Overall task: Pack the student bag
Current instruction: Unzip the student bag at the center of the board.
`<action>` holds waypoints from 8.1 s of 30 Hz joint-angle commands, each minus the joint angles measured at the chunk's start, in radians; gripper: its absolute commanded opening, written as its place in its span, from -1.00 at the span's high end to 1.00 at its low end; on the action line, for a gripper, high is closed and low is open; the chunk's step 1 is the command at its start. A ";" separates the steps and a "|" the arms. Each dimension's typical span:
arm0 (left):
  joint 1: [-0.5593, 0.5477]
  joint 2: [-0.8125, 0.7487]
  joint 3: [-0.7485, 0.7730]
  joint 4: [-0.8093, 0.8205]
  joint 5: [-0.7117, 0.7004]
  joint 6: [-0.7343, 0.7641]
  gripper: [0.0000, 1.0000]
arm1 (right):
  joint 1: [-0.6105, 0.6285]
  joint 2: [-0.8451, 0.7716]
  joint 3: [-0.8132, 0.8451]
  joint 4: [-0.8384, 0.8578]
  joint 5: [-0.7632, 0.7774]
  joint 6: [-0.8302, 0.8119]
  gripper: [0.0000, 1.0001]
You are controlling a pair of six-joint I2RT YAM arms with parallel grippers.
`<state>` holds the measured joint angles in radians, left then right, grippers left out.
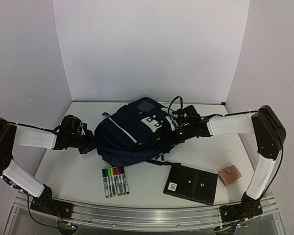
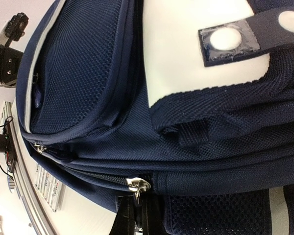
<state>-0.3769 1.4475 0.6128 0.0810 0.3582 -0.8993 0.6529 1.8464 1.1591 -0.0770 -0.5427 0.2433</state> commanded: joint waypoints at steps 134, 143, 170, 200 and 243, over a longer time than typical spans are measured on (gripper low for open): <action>-0.329 -0.294 0.127 -0.023 -0.007 0.467 1.00 | 0.418 0.029 0.273 -0.011 0.719 -0.288 -0.70; -0.329 -0.305 0.137 -0.037 -0.012 0.468 0.99 | 0.426 0.066 0.302 -0.013 0.707 -0.320 -0.78; -0.329 -0.326 0.146 -0.022 -0.021 0.449 0.99 | 0.466 0.166 0.318 0.109 1.084 -0.395 0.46; 0.104 -0.064 0.218 0.034 -0.100 0.496 1.00 | 0.472 -0.174 -0.069 0.285 1.124 -0.217 1.00; 0.092 -0.113 0.219 0.101 0.294 0.549 1.00 | 0.516 0.338 0.597 0.077 1.285 -0.311 -0.09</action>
<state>-0.2815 1.3682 0.7910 0.1142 0.6174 -0.3688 1.1700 2.1725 1.6750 -0.0162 0.6147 -0.0441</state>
